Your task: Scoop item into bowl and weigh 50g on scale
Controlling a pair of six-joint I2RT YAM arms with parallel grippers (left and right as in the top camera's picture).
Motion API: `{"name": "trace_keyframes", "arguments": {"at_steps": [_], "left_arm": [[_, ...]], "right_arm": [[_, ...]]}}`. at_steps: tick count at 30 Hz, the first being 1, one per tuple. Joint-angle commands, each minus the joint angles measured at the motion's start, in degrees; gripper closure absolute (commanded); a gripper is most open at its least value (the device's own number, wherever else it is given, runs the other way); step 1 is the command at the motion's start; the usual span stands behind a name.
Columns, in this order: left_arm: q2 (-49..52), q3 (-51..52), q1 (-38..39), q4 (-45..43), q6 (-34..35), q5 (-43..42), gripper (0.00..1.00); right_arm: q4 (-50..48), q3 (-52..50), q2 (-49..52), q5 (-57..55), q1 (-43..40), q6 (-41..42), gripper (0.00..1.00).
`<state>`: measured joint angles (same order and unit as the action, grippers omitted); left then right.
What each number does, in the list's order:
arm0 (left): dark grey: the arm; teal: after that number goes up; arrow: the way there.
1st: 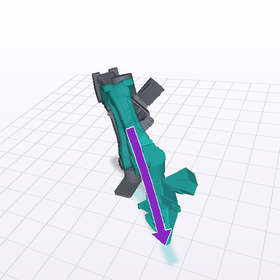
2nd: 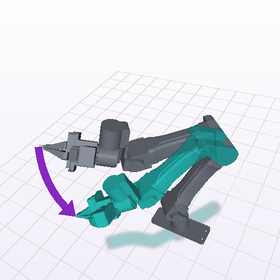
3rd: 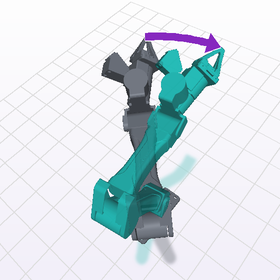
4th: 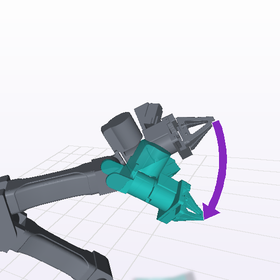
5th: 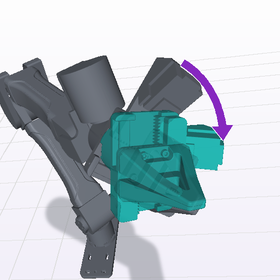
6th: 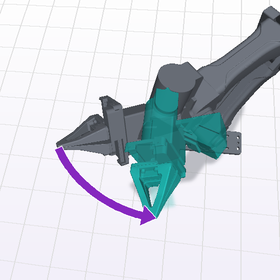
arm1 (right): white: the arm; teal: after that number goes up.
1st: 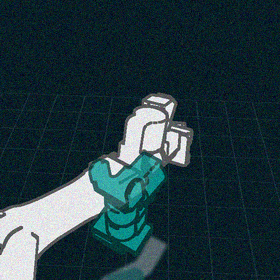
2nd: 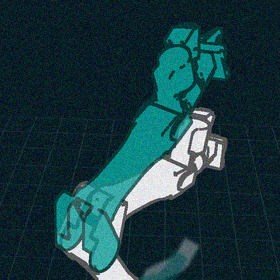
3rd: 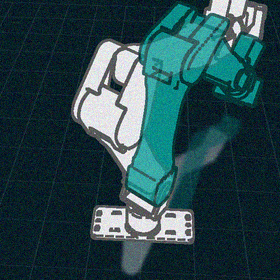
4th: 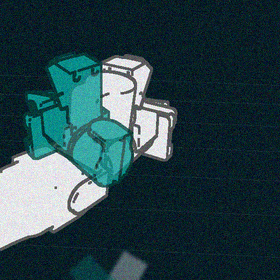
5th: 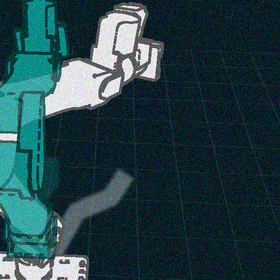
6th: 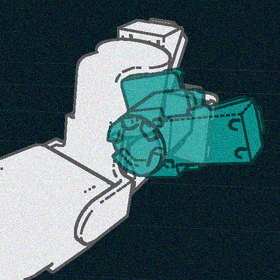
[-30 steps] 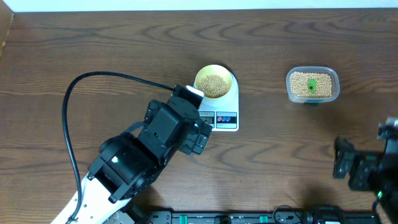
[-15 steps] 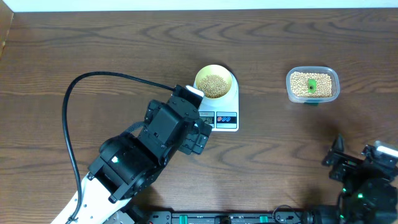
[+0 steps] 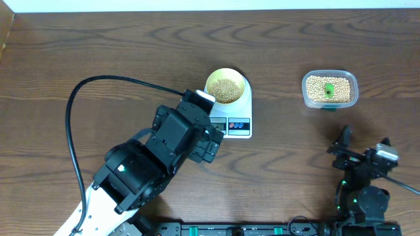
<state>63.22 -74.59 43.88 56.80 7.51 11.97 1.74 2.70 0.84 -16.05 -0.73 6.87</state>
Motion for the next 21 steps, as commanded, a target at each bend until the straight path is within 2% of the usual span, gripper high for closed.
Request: {"name": "trace_keyframes", "arguments": {"at_steps": [1, 6, 12, 21], "left_arm": [[0.0, -0.3, -0.2, 0.2, 0.1, 0.5, 0.02], [0.0, -0.3, -0.2, 0.2, 0.1, 0.5, 0.02], [0.0, -0.3, -0.2, 0.2, 0.1, 0.5, 0.02], [0.0, -0.3, -0.2, 0.2, 0.1, 0.5, 0.02]], "right_arm": [[-1.9, -2.4, -0.5, 5.9, 0.3, -2.9, 0.01], [0.0, -2.4, -0.5, 7.8, 0.3, -2.9, 0.01], [2.2, -2.4, -0.2, 22.0, 0.4, -4.1, 0.01], [2.4, -2.4, 1.6, 20.1, 0.6, -6.3, 0.01]]}}
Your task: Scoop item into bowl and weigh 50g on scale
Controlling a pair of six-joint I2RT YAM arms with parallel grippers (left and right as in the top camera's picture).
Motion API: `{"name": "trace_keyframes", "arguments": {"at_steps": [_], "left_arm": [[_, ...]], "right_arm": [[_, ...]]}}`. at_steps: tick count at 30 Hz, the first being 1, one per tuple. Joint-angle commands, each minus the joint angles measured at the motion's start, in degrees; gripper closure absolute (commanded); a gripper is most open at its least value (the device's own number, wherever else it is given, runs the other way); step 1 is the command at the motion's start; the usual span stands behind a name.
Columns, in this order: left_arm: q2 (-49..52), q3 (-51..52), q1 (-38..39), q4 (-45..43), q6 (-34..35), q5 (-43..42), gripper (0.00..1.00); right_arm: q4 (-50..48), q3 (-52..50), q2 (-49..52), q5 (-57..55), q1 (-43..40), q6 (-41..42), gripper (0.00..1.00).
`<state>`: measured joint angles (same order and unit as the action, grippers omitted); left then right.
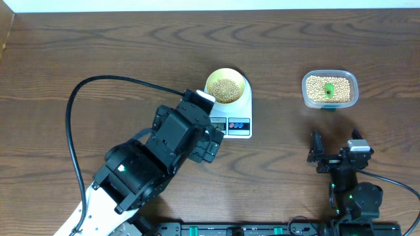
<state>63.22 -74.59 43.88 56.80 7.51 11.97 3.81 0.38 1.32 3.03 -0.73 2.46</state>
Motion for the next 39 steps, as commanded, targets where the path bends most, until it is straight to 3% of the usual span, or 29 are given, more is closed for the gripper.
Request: {"name": "trace_keyframes", "arguments": {"at_steps": [1, 39], "left_arm": [[0.0, -0.3, -0.2, 0.2, 0.1, 0.5, 0.02], [0.0, -0.3, -0.2, 0.2, 0.1, 0.5, 0.02]], "right_arm": [[0.3, -0.1, 1.8, 1.0, 0.6, -1.9, 0.01], [0.2, -0.1, 4.4, 1.0, 0.6, -1.9, 0.01]]}}
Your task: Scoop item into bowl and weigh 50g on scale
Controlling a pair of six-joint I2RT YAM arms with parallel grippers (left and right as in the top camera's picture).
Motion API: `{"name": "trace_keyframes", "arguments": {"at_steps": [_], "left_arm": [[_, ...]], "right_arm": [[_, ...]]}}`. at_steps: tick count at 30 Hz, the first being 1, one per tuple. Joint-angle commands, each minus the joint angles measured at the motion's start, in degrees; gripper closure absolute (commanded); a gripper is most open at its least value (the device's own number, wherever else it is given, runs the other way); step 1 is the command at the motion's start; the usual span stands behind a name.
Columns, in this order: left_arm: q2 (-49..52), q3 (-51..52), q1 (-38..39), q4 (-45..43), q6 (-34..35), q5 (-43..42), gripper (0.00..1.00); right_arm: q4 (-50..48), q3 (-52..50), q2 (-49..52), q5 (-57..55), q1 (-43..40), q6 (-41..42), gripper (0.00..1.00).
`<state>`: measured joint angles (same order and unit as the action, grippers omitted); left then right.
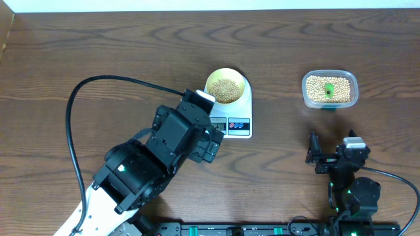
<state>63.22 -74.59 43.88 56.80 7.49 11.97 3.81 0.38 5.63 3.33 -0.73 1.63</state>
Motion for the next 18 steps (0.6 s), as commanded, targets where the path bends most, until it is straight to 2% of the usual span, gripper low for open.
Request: {"name": "trace_keyframes", "arguments": {"at_steps": [1, 18], "left_arm": [[0.0, -0.3, -0.2, 0.2, 0.1, 0.5, 0.02], [-0.6, -0.3, -0.2, 0.2, 0.1, 0.5, 0.02]], "right_arm": [[0.2, -0.1, 0.1, 0.7, 0.6, -1.1, 0.01], [0.2, -0.1, 0.1, 0.7, 0.6, -1.1, 0.01]]}}
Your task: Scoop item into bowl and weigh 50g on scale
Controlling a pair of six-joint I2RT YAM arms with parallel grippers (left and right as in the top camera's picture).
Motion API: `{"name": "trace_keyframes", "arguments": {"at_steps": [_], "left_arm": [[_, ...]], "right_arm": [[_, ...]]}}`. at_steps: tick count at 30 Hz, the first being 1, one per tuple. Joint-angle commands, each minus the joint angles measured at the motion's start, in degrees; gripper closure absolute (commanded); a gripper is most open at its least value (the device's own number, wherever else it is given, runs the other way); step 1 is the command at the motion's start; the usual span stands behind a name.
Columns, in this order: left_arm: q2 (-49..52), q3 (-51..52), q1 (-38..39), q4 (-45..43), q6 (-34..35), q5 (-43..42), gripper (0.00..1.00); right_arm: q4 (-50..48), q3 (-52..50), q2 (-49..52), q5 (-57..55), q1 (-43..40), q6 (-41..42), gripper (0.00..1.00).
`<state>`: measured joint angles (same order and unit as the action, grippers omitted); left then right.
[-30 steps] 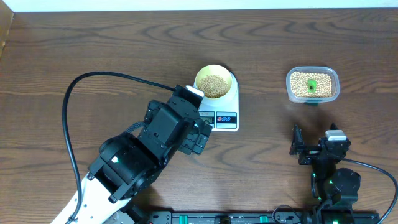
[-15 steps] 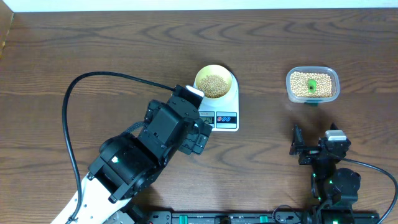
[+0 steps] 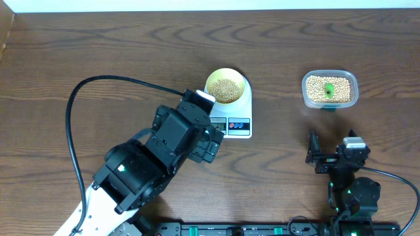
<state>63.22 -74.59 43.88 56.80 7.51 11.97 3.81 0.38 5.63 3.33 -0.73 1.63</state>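
A yellow bowl [image 3: 225,87] filled with pale beans sits on the white scale [image 3: 241,124] at the table's middle. A clear container [image 3: 330,89] at the right holds more beans, and a green scoop [image 3: 329,90] lies in them. My left gripper [image 3: 209,134] is at the scale's left edge, under its bulky wrist, so its fingers are hidden. My right gripper [image 3: 312,153] is low on the table in front of the container. It points left, its fingers are apart, and it holds nothing.
A black cable [image 3: 98,88] loops from the left arm over the left half of the table. The arm bases and a black rail [image 3: 249,229] run along the front edge. A pale wall edge borders the back.
At the oldest moment my right gripper sat at the front right with its fingers pointing toward the back. By 1.9 s ago it had turned to point left, in front of the container, and it then settled slightly lower. The left arm stayed by the scale throughout.
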Motion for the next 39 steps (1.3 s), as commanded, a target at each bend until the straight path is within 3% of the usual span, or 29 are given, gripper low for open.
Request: {"name": "trace_keyframes", "arguments": {"at_steps": [1, 10, 19, 23, 29, 33, 39], "left_arm": [[-1.0, -0.3, -0.2, 0.2, 0.1, 0.5, 0.02], [-15.0, -0.3, -3.4, -4.9, 0.3, -3.0, 0.02], [-33.6, 5.3, -28.9, -7.8, 0.3, -17.0, 0.02], [-41.9, 13.3, -38.4, -11.8, 0.3, -21.1, 0.02], [-57.2, 32.5, -48.4, -27.3, 0.3, -29.4, 0.02], [-63.2, 42.6, -50.7, -34.2, 0.4, -33.6, 0.02], [-63.1, 50.8, -49.1, -36.5, 1.5, -34.1, 0.02]], "right_arm": [[0.2, -0.1, 0.1, 0.7, 0.6, -1.0, 0.01], [0.2, -0.1, 0.1, 0.7, 0.6, -1.0, 0.01], [0.2, -0.1, 0.1, 0.7, 0.6, -1.1, 0.01], [0.2, -0.1, 0.1, 0.7, 0.6, -1.0, 0.01], [0.2, -0.1, 0.1, 0.7, 0.6, -1.0, 0.01], [0.2, -0.1, 0.1, 0.7, 0.6, -1.0, 0.01], [0.2, -0.1, 0.1, 0.7, 0.6, -1.0, 0.01]]}}
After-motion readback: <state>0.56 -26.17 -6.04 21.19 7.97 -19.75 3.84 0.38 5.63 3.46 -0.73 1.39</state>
